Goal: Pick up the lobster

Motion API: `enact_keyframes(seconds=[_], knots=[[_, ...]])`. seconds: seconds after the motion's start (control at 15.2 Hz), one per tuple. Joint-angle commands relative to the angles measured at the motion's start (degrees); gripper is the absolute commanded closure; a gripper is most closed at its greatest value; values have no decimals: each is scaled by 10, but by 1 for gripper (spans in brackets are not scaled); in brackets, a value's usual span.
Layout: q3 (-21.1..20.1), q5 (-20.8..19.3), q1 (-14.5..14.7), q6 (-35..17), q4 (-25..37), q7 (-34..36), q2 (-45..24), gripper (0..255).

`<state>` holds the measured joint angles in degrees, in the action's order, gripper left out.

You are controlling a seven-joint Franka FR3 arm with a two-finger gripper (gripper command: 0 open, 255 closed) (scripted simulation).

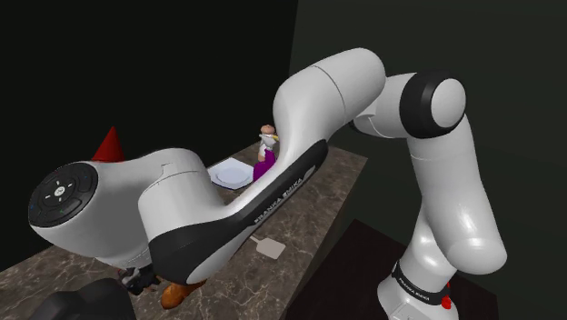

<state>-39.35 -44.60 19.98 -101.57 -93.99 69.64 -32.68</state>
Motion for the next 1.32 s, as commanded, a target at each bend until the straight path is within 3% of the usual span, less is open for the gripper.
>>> enact_keyframes(seconds=[0.0, 0.33, 0.4, 1.25], knots=[[4, -7, 4, -7, 0, 7, -11, 0], [10, -17, 7, -22, -6, 18, -25, 0], [11, -18, 7, -23, -7, 19, -25, 255], [4, -6, 4, -5, 1, 5, -9, 255]])
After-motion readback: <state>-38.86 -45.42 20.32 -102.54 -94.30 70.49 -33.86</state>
